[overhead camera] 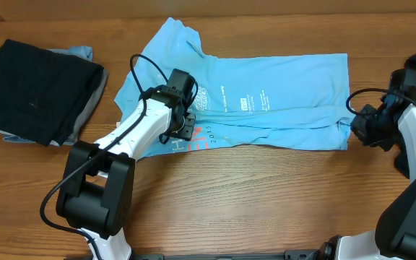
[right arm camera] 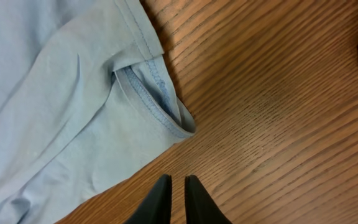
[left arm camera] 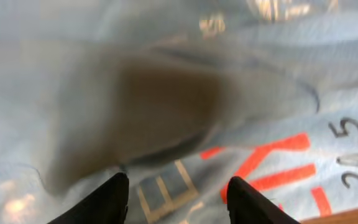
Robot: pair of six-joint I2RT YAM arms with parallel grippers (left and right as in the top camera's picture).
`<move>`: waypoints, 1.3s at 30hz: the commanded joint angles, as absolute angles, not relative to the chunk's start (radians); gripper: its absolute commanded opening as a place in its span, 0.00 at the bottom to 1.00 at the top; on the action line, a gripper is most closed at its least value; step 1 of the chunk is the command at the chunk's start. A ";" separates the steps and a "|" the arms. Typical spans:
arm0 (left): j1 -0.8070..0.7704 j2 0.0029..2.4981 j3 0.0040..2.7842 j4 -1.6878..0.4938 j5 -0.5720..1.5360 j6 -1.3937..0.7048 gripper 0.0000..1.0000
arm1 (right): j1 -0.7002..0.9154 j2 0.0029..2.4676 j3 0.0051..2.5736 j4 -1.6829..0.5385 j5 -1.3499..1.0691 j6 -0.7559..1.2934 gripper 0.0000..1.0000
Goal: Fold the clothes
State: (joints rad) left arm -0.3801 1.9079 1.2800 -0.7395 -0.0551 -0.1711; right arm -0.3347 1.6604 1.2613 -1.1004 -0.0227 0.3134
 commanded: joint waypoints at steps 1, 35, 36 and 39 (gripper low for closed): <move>-0.388 1.911 1.272 -0.712 -0.113 -0.088 0.53 | -0.337 1.667 1.262 -1.097 -0.028 0.310 0.13; -0.389 1.993 1.462 -0.821 -0.186 -0.044 0.20 | -0.337 1.667 1.262 -1.094 -0.028 0.310 0.24; -0.389 1.993 1.462 -0.830 -0.178 -0.044 0.24 | -0.337 1.667 1.262 -1.094 -0.029 0.310 0.24; -0.406 1.993 1.462 -0.843 -0.077 0.051 0.32 | -0.337 1.667 1.262 -1.093 -0.029 0.310 0.24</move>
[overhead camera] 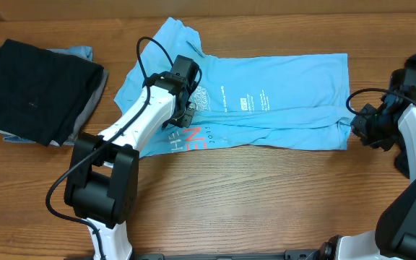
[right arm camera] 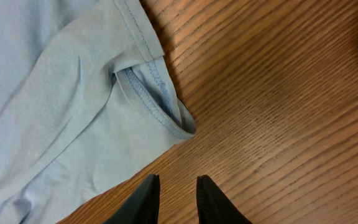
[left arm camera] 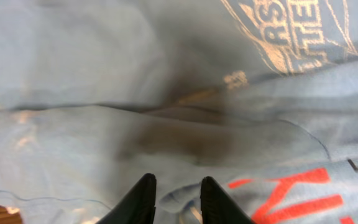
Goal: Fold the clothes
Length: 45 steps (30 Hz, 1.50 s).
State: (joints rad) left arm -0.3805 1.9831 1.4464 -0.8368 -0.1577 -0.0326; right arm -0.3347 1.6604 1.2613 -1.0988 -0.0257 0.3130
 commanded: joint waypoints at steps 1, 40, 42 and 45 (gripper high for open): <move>-0.416 1.993 1.462 -0.847 -0.083 0.061 0.32 | -0.337 1.667 1.262 -1.094 -0.029 0.311 0.24; -0.437 2.039 1.420 -0.910 -0.294 0.198 0.18 | -0.337 1.667 1.262 -1.098 -0.032 0.310 0.24; -0.433 2.040 1.420 -0.907 -0.290 0.197 0.22 | -0.337 1.667 1.262 -1.098 -0.032 0.310 0.24; -0.427 2.040 1.420 -0.896 -0.284 0.194 0.26 | -0.337 1.667 1.262 -1.098 -0.032 0.310 0.24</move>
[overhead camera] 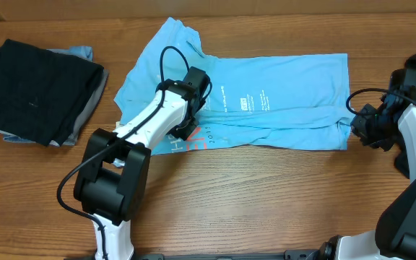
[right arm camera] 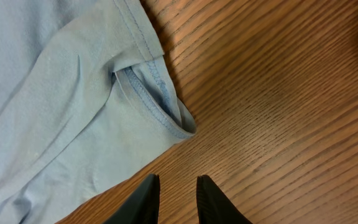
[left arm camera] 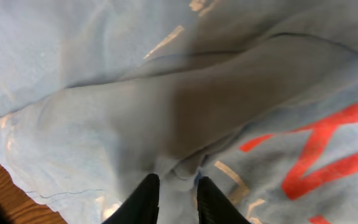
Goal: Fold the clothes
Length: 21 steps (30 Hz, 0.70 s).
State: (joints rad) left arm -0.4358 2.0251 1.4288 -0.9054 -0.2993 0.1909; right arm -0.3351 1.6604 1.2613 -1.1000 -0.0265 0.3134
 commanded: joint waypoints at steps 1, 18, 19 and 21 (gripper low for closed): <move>-0.425 2.040 1.420 -0.892 -0.279 0.194 0.26 | -0.337 1.667 1.262 -1.098 -0.032 0.310 0.24; -0.423 2.040 1.346 -0.797 -0.306 0.202 0.30 | -0.337 1.667 1.262 -1.098 -0.032 0.310 0.24; -0.422 2.040 1.346 -0.796 -0.306 0.202 0.30 | -0.337 1.667 1.262 -1.099 -0.032 0.310 0.24; -0.420 2.040 1.346 -0.794 -0.307 0.202 0.30 | -0.337 1.667 1.262 -1.102 -0.032 0.310 0.24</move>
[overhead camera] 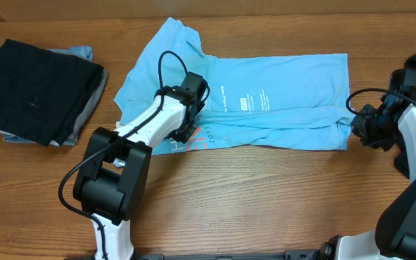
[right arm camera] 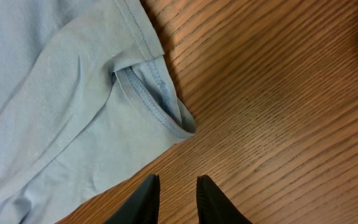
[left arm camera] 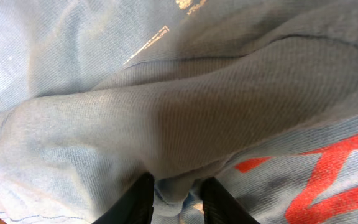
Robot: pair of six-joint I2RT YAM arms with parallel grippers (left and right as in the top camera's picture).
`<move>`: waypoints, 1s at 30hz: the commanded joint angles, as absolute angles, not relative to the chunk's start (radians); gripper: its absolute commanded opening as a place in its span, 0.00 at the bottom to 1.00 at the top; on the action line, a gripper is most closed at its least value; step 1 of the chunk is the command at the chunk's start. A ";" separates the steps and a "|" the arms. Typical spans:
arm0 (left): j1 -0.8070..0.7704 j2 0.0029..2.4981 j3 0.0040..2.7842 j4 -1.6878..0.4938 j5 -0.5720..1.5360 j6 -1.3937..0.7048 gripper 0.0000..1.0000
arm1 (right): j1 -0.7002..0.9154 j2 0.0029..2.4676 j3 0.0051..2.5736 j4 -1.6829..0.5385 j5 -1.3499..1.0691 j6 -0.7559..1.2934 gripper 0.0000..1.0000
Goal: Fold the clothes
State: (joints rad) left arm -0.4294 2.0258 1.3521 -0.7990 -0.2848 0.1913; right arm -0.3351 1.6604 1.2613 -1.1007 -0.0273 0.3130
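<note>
A light blue T-shirt [overhead camera: 280,87] lies lengthwise on the wooden table, its front long edge partly folded over. My left gripper [overhead camera: 185,128] presses down on the shirt's left part beside the red lettering. In the left wrist view this gripper [left arm camera: 176,202] is shut on a raised ridge of blue cloth [left arm camera: 185,124] pinched between its fingers. My right gripper [overhead camera: 357,128] hovers off the shirt's right end. In the right wrist view it [right arm camera: 173,196] is slightly open over bare wood, empty, just short of the shirt's hem corner [right arm camera: 166,106].
A stack of folded clothes, black on top [overhead camera: 38,90], sits at the far left of the table [overhead camera: 266,195]. A dark object shows at the right edge of the right wrist view.
My left gripper sits lower and tighter against the cloth, with the ridge bulging more between its fingers. The red lettering at the shirt's front edge is more covered. The right arm has not moved.
First my left gripper was open wide over the red print and the right was shut beside the hem. Then the left had narrowed farther up near the emblem, and the right had opened a little. Later the left held a fold of shirt, and holds it now.
</note>
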 commanded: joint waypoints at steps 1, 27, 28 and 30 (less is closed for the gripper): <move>-0.418 2.040 1.346 -0.791 -0.307 0.202 0.29 | -0.337 1.667 1.262 -1.102 -0.032 0.310 0.24; -0.420 2.040 1.472 -0.865 -0.404 0.202 0.04 | -0.337 1.667 1.262 -1.101 -0.032 0.310 0.24; -0.420 2.040 1.482 -0.867 -0.404 0.202 0.04 | -0.337 1.667 1.262 -1.101 -0.032 0.310 0.24; -0.420 2.040 1.502 -0.868 -0.405 0.203 0.04 | -0.337 1.667 1.262 -1.101 -0.032 0.310 0.24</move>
